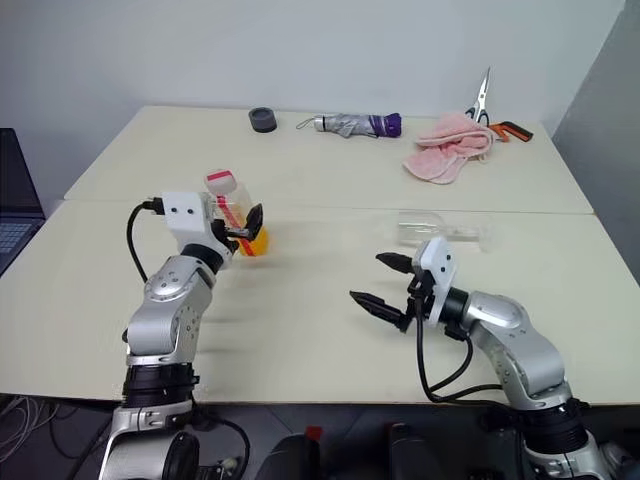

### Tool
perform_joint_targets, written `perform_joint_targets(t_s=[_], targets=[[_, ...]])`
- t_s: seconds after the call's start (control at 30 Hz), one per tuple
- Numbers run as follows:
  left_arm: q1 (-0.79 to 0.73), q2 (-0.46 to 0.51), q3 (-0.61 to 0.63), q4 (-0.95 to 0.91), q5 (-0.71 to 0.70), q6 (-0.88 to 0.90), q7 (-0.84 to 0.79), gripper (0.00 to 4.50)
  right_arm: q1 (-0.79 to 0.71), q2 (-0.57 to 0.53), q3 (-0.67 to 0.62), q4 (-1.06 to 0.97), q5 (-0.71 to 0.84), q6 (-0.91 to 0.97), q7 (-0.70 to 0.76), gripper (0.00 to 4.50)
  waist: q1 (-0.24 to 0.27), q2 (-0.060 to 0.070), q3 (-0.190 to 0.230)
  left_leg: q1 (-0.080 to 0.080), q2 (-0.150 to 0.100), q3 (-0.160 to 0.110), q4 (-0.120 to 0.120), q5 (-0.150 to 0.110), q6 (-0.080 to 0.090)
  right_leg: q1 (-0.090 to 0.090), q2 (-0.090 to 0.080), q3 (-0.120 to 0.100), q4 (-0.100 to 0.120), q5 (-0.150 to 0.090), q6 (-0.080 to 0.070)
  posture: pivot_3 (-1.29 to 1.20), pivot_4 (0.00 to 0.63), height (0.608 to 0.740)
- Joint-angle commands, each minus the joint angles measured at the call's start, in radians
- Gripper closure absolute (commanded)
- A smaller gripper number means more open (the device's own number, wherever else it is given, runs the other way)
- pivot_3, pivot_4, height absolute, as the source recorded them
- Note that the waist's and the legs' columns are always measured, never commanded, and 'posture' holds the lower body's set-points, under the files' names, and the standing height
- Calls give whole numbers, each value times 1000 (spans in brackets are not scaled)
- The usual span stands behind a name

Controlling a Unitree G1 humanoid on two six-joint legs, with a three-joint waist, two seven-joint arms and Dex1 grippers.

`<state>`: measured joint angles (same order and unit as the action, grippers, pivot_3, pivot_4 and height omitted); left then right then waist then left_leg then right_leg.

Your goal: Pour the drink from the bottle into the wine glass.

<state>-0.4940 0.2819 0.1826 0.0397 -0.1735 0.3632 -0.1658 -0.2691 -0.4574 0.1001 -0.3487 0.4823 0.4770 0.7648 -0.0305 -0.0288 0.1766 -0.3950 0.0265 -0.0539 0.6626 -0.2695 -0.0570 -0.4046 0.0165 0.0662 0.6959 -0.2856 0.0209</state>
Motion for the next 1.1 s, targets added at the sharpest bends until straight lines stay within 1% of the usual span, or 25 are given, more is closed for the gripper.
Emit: perform_joint_targets(t_s=[0.03, 0.97, 1.0, 1.03, 1.1], targets=[[-35, 2, -7, 1, 15, -29, 10, 20, -22, -1, -7, -28, 1, -10, 1, 0, 0, 0, 0, 0, 0, 0, 0, 0, 0, 0, 0, 0, 0, 0, 0, 0, 150, 740], [-112, 9, -10, 106, 26, -76, 22, 20, -56, 4, -9, -35, 17, 34, -5, 0, 0, 0, 0, 0, 0, -1, 0, 0, 0, 0, 0, 0, 0, 0, 0, 0, 150, 740], [-111, 9, -8, 107, 24, -74, 23, 404, -57, 4, -9, -34, 16, 34, -5, 0, 0, 0, 0, 0, 0, -1, 0, 0, 0, 0, 0, 0, 0, 0, 0, 0, 150, 740], [-110, 9, -7, 109, 25, -74, 25, 585, -57, 4, -9, -34, 16, 33, -5, 0, 0, 0, 0, 0, 0, -1, 0, 0, 0, 0, 0, 0, 0, 0, 0, 0, 150, 740], [-107, 8, -6, 109, 24, -74, 26, 1180, -59, 5, -8, -32, 15, 31, -4, 0, 0, 0, 0, 0, 0, -1, 0, 0, 0, 0, 0, -1, 0, 0, 0, 0, 150, 740]])
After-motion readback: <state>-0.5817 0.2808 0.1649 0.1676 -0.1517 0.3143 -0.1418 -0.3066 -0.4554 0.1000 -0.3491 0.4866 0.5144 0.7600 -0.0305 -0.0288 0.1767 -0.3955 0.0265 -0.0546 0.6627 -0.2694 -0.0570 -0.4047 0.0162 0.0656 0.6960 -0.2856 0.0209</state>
